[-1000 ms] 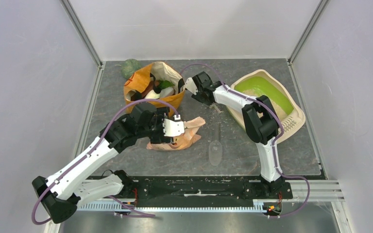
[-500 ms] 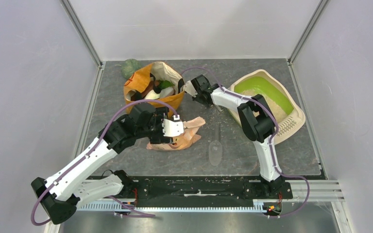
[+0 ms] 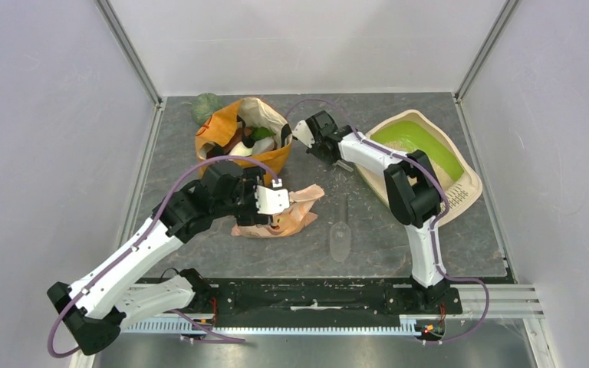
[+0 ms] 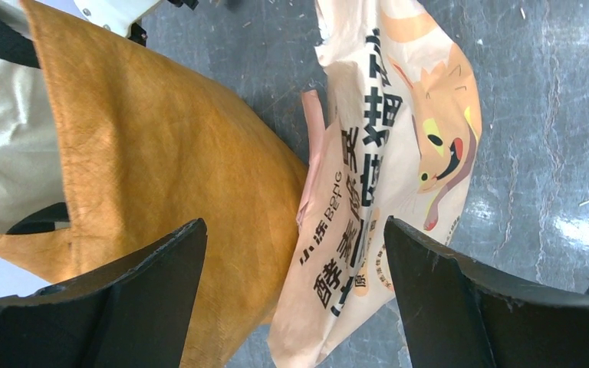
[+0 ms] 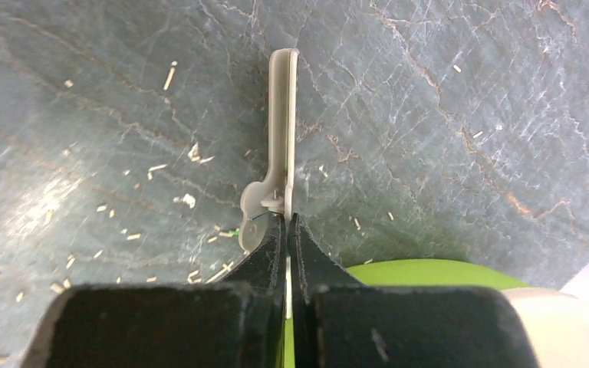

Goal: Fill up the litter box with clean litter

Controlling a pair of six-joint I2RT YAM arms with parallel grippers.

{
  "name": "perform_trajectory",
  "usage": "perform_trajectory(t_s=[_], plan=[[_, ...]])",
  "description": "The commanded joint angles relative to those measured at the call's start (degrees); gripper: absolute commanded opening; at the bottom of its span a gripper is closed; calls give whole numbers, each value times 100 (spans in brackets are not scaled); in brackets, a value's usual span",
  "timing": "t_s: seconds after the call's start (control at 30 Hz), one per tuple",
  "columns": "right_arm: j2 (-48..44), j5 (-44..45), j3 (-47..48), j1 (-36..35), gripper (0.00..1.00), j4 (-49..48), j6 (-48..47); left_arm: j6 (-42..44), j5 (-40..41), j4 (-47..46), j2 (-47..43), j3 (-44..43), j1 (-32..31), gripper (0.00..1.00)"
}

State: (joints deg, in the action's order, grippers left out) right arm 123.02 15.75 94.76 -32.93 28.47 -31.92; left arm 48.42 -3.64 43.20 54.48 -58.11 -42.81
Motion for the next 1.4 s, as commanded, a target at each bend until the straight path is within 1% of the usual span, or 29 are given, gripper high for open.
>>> perform_trajectory(t_s=[0.0, 0.2, 0.33, 0.47, 0.57, 0.7, 0.73, 0.83, 0.9, 1.0, 1.07, 1.17, 1.27, 1.37], plan=[[-807, -711, 515, 208, 0, 686, 533, -351, -226, -286, -45, -408, 9, 92], [-1596, -1326, 563, 427, 0, 976, 865, -551, -517, -427, -2, -628, 9, 92], [-2041, -1557, 785, 595, 0, 1232, 1070, -819, -743, -831, -79, -718, 9, 92], [-2617, -2374, 958, 876, 0, 1590, 1270, -1164, -1252, -1345, -262, -742, 9, 92], [-3070, -3255, 968, 989, 0, 1739, 1320, -1308, -1411, -1419, -88, -991, 9, 91], [-3621, -4577, 1131, 1181, 0, 2428, 1220, -1324, -1399, -1301, 132, -1408, 50, 88], [-3797, -4932, 1051, 1261, 0, 2530, 1214, -1414, -1530, -1334, 83, -1409, 105, 87], [-4516, -5983, 585, 1342, 0, 2664, 1162, -2033, -2211, -1766, -137, -1261, 349, 86], [-4942, -6581, 309, 1343, 0, 2548, 1389, -2486, -2611, -1842, -94, -1397, 391, 86], [-5270, -7134, 213, 1338, 0, 2400, 1821, -2997, -3311, -1837, 69, -1676, 413, 86], [-5322, -7431, 244, 1337, 0, 2342, 2048, -3385, -3755, -2118, 151, -1713, 413, 88], [-5372, -7773, 208, 1283, 0, 2133, 2379, -4152, -3872, -2596, 365, -1800, 413, 89], [-5425, -7891, 46, 1174, 0, 2055, 2428, -4760, -3899, -3034, 579, -1973, 413, 87], [-5461, -7885, -95, 978, 0, 1949, 2428, -5732, -3912, -3586, 761, -2035, 413, 85]])
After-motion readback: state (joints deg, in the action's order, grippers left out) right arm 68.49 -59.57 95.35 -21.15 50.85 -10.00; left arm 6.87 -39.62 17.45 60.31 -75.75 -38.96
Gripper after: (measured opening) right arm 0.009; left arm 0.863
